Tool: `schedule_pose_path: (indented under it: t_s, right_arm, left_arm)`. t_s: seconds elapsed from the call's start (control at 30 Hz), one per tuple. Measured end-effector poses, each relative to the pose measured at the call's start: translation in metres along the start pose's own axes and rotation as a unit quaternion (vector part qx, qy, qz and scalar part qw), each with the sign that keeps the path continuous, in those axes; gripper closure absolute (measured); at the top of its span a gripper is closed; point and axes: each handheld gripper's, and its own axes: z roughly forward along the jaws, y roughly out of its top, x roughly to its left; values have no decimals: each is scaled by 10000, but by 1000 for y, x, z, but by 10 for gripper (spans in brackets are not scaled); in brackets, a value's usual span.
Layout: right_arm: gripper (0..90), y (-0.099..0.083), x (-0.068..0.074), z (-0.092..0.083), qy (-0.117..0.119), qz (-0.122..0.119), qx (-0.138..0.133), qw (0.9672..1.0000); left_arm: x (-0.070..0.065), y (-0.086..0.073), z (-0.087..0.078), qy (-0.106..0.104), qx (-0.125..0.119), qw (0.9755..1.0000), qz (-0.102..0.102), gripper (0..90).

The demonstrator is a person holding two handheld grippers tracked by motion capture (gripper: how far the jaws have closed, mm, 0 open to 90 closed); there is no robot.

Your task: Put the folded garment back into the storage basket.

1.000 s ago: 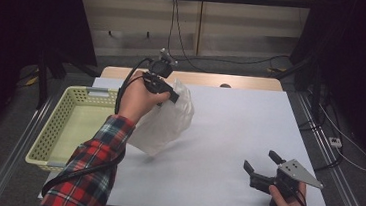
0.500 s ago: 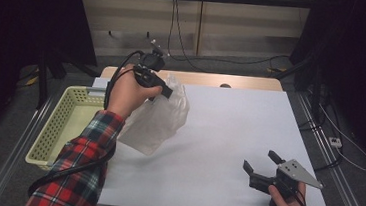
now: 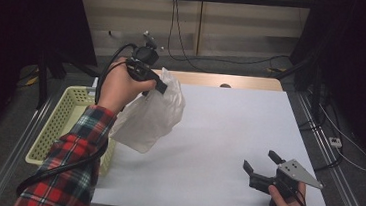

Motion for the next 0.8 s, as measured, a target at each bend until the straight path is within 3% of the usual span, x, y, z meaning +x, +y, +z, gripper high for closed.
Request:
schedule_pose_path:
  t_s: [0.8]
  right_arm:
    - [54,1,2,0,4,-2,-15,10000]
  left_arm:
    - [9,0,-31,124,-21,9999,-73,811]
